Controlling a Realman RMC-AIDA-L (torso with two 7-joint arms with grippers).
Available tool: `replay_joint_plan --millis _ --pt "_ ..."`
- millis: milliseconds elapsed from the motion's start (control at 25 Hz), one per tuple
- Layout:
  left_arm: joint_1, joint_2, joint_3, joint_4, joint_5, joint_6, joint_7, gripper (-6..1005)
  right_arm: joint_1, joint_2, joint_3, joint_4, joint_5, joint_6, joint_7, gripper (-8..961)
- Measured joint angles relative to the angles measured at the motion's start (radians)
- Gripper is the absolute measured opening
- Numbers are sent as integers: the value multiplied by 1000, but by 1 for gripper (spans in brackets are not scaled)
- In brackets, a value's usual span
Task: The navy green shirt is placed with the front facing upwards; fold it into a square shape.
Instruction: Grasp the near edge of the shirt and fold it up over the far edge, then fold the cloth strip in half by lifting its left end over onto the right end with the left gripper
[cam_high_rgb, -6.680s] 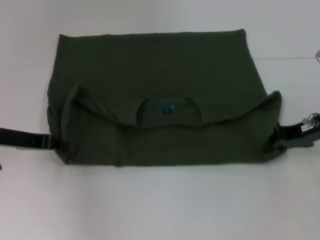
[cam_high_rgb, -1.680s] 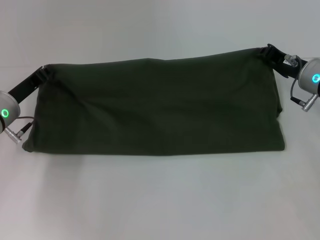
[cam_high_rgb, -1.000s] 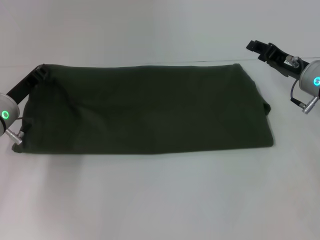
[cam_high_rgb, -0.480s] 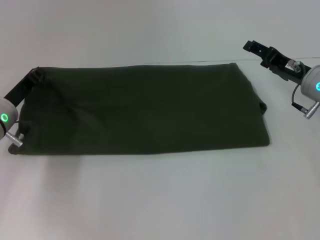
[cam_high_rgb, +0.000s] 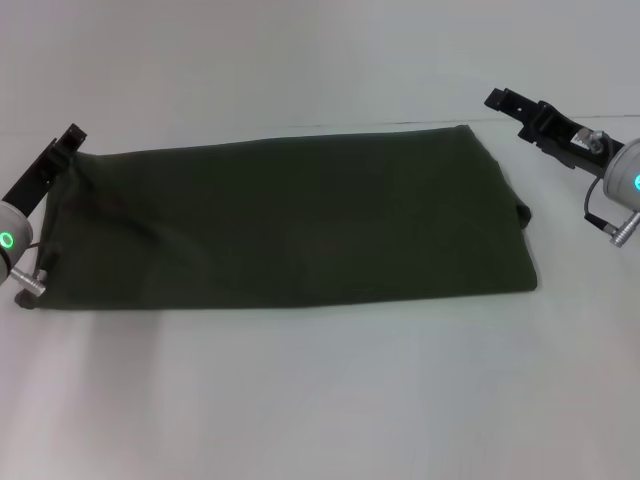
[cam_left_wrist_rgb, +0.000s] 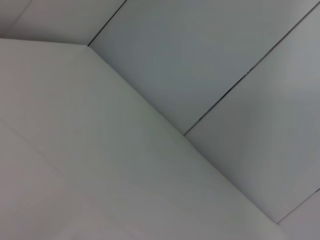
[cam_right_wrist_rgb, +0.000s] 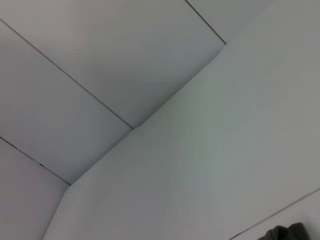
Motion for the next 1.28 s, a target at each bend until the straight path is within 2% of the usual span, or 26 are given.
replay_joint_plan --millis 200,320,520,720,920,1040,1120,1280 --pt "0 1 -2 2 -7 2 19 540 -5 0 0 0 -4 -11 0 896" --pt "15 10 29 14 13 33 -45 574 -12 -1 -2 0 -6 -25 0 895" --pt "89 32 172 133 130 180 -315 596 -40 -21 -39 -13 -8 -110 3 894" --pt "166 69 210 337 377 376 -629 597 -85 -79 -98 -39 -9 -276 46 893" --pt "178 133 176 529 739 601 -849 597 -130 -130 -152 -52 -11 -399 84 890" --pt "147 168 132 602 956 701 -926 596 -151 -144 -184 -62 -29 -441 98 889" --pt "125 182 117 628 1053 742 -954 595 -164 -146 -193 -80 -62 -457 118 889" --pt "86 194 138 630 1185 755 -988 594 -180 -146 -194 -103 -133 -478 152 889"
